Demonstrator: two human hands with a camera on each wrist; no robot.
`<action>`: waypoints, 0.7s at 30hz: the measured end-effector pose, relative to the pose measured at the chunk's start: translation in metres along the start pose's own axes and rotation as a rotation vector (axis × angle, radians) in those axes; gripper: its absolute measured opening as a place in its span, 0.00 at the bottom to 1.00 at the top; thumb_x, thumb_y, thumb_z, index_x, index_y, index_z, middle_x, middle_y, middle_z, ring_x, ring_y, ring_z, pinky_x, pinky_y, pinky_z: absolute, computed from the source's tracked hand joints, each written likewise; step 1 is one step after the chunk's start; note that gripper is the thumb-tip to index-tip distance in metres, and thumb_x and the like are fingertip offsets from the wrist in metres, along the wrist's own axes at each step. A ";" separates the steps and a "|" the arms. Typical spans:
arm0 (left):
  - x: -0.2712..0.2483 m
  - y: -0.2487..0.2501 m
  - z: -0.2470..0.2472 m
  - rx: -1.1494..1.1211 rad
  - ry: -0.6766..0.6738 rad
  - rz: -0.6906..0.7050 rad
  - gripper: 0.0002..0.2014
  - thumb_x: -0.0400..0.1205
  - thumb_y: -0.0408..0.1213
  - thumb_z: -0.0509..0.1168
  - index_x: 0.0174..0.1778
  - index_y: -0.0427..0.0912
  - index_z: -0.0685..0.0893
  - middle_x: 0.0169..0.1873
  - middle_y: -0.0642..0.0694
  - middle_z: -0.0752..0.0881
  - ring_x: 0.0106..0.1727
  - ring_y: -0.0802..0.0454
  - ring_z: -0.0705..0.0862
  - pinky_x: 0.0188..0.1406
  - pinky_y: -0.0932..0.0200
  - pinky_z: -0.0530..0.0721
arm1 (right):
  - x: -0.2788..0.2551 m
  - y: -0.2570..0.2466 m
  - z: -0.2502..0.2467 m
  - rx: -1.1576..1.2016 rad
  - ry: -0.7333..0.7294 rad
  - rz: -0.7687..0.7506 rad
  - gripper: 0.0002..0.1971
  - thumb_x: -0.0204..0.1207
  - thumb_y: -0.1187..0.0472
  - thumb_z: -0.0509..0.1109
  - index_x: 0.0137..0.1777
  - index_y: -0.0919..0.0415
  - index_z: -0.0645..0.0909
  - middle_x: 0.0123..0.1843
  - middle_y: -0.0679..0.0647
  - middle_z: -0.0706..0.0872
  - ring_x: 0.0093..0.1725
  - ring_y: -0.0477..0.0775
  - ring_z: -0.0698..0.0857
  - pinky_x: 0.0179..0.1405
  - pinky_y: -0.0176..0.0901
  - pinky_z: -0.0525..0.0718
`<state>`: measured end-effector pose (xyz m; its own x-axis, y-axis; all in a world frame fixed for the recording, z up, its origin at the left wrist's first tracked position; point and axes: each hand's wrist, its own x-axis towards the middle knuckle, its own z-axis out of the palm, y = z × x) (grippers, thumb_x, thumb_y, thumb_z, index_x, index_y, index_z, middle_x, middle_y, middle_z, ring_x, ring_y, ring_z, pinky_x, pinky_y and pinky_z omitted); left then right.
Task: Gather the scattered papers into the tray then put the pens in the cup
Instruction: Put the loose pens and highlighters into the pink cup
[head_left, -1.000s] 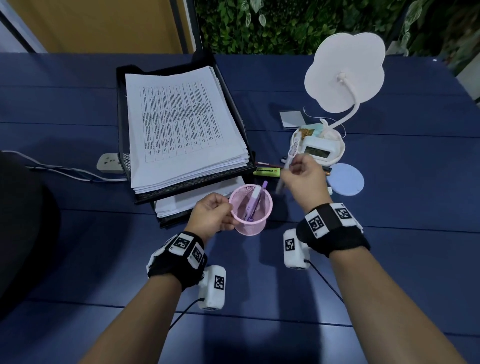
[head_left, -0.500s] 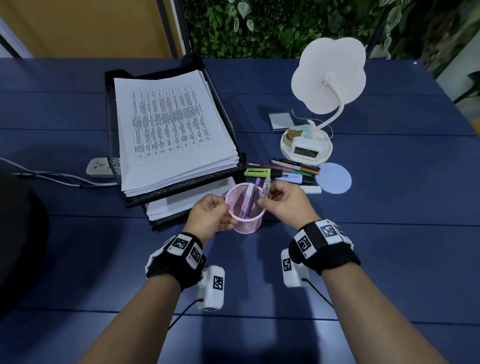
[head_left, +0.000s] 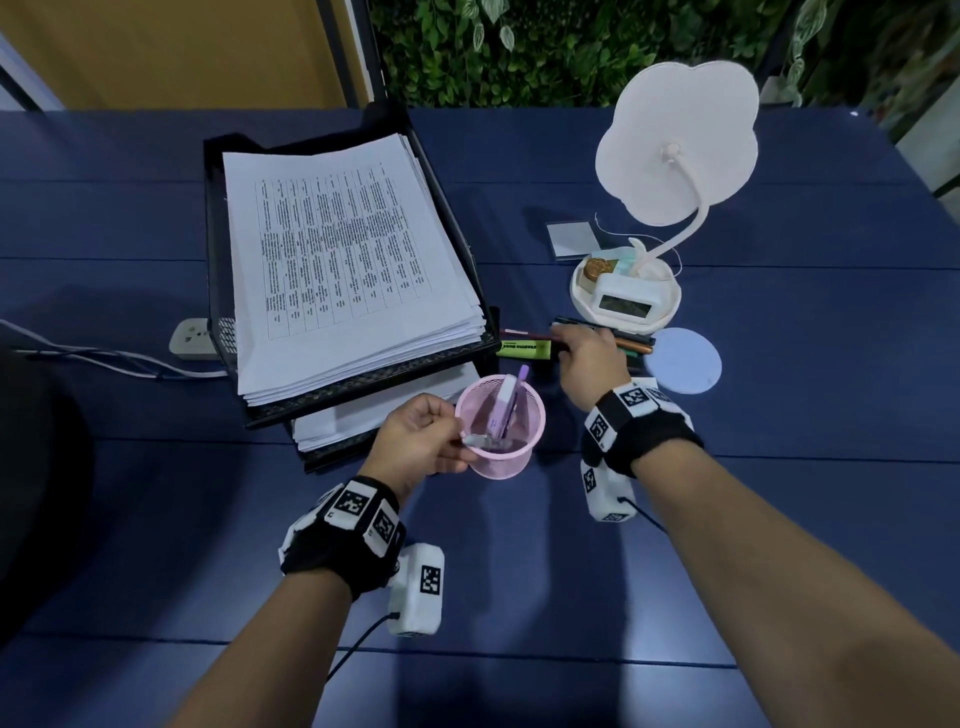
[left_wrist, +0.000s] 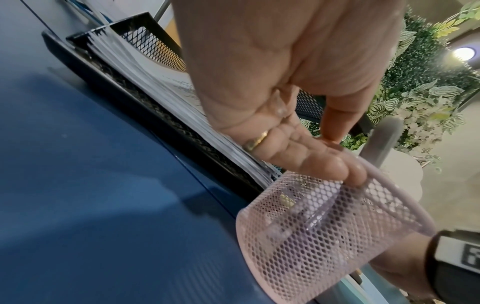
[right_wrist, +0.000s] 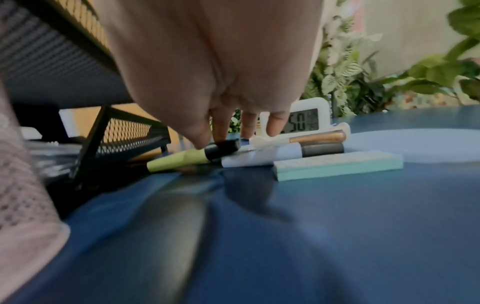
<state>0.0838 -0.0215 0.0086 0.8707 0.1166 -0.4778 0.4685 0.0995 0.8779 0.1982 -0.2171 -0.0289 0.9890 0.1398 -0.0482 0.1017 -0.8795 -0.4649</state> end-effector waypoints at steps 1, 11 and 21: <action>0.001 0.000 -0.001 -0.001 -0.005 -0.004 0.09 0.81 0.23 0.61 0.37 0.39 0.76 0.27 0.40 0.83 0.22 0.52 0.85 0.20 0.63 0.84 | 0.004 0.000 0.003 -0.095 -0.053 -0.012 0.25 0.78 0.67 0.60 0.74 0.50 0.72 0.75 0.51 0.75 0.72 0.61 0.69 0.69 0.57 0.67; 0.005 -0.002 -0.003 -0.011 -0.008 -0.018 0.10 0.81 0.23 0.60 0.36 0.40 0.76 0.23 0.41 0.82 0.21 0.51 0.85 0.19 0.63 0.83 | 0.003 -0.002 0.015 -0.365 -0.165 -0.078 0.12 0.75 0.60 0.66 0.57 0.59 0.82 0.59 0.60 0.83 0.61 0.64 0.80 0.56 0.49 0.78; 0.005 0.010 0.003 0.110 -0.057 -0.001 0.06 0.85 0.33 0.61 0.42 0.41 0.77 0.19 0.46 0.80 0.18 0.52 0.83 0.15 0.65 0.79 | -0.020 0.003 -0.010 -0.029 -0.256 0.142 0.11 0.75 0.61 0.69 0.56 0.61 0.77 0.54 0.61 0.86 0.54 0.62 0.84 0.48 0.43 0.77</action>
<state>0.0935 -0.0228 0.0147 0.8758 0.0596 -0.4791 0.4804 -0.0098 0.8770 0.1803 -0.2270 -0.0201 0.9348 0.1209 -0.3340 -0.0297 -0.9104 -0.4126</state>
